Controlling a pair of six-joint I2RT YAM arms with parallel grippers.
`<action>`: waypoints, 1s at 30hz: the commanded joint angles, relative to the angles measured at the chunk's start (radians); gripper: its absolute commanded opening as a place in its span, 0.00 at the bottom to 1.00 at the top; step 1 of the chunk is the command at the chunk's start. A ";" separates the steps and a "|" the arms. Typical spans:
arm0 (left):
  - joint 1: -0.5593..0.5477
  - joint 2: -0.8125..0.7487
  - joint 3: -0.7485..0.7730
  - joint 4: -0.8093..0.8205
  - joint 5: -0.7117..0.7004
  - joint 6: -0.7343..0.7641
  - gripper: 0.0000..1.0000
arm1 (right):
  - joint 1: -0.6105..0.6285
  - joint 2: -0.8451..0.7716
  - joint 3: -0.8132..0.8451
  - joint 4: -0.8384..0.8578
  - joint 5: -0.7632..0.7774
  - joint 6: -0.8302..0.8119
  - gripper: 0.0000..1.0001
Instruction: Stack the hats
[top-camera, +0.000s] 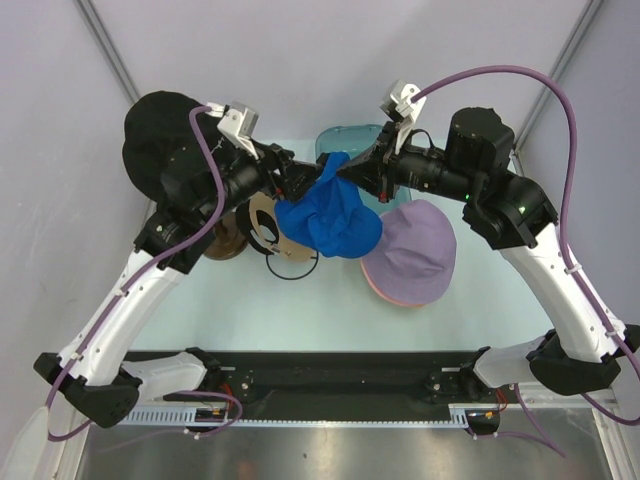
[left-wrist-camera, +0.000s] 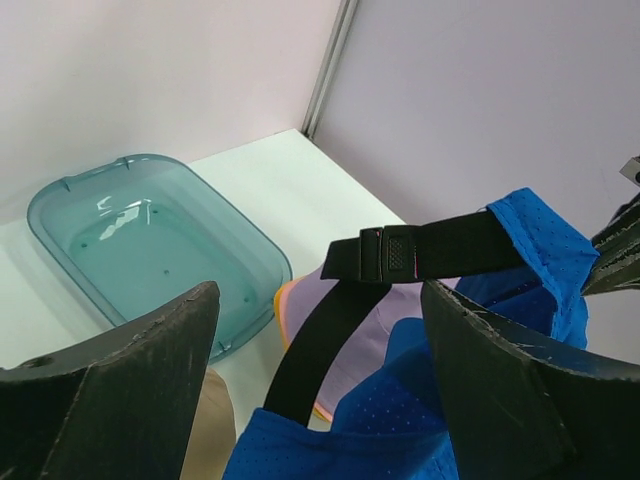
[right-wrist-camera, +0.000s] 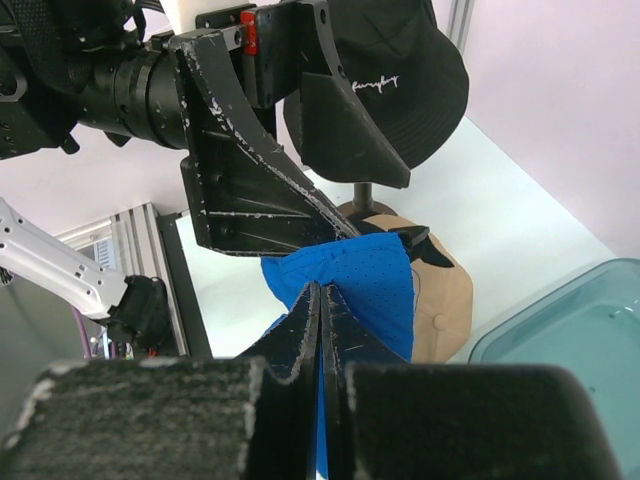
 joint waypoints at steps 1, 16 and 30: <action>-0.007 -0.035 0.019 0.018 -0.026 0.038 0.88 | 0.009 -0.032 0.036 0.028 0.016 0.012 0.00; -0.012 -0.062 -0.014 -0.032 0.032 0.103 0.97 | 0.001 -0.018 0.062 0.011 0.005 0.000 0.00; -0.015 0.018 -0.031 0.155 0.103 0.015 0.80 | -0.002 -0.029 0.033 0.013 0.008 0.006 0.00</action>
